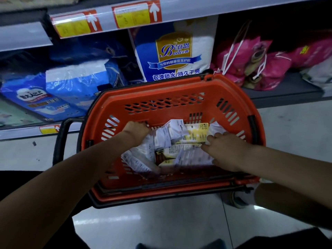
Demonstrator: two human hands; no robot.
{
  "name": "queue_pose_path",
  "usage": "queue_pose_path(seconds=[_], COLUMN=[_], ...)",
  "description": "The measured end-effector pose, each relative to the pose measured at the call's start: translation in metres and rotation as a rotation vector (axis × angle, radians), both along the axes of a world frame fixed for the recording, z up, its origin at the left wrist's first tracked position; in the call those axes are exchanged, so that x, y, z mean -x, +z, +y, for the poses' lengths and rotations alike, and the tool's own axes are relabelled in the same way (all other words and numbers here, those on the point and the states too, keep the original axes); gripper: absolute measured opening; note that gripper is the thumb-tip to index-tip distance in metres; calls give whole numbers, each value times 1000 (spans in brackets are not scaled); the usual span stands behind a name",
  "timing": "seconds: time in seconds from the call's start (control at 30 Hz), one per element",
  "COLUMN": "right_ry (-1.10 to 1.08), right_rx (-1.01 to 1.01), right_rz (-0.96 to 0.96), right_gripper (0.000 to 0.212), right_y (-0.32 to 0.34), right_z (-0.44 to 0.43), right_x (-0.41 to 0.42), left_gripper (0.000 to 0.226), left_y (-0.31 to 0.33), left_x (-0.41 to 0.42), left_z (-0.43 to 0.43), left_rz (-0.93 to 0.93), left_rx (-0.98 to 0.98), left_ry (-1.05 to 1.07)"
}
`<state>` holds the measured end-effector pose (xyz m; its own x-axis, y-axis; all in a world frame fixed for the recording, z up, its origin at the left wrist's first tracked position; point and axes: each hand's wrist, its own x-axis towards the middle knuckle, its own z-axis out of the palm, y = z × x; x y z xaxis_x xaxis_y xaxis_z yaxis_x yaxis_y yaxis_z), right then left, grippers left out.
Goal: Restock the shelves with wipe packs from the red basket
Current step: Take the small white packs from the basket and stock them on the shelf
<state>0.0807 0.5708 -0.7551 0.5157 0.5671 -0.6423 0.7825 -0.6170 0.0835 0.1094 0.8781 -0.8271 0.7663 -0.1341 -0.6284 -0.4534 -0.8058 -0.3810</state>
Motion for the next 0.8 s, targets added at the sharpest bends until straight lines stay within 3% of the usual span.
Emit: queue_pose_path(seconds=[0.2, 0.3, 0.5, 0.6, 0.67, 0.8], right_ry=[0, 0, 27, 41, 20, -168], right_rx=[14, 26, 32, -15, -75, -294], right_rz=[21, 35, 25, -9, -27, 101], right_gripper=[57, 56, 51, 51, 54, 86], right_y=[3, 7, 22, 30, 33, 43], right_z=[9, 12, 24, 32, 39, 52], right_x=[2, 0, -6, -11, -14, -20], left_gripper=[45, 20, 18, 21, 12, 7], left_y=[6, 14, 33, 56, 89, 169], left_x=[-6, -11, -7, 3, 3, 5], left_z=[6, 10, 27, 31, 27, 13], left_rz=[59, 115, 185, 228, 214, 57], left_rx=[106, 202, 357, 609, 802, 1212], left_ry=[45, 188, 348, 505, 610, 863])
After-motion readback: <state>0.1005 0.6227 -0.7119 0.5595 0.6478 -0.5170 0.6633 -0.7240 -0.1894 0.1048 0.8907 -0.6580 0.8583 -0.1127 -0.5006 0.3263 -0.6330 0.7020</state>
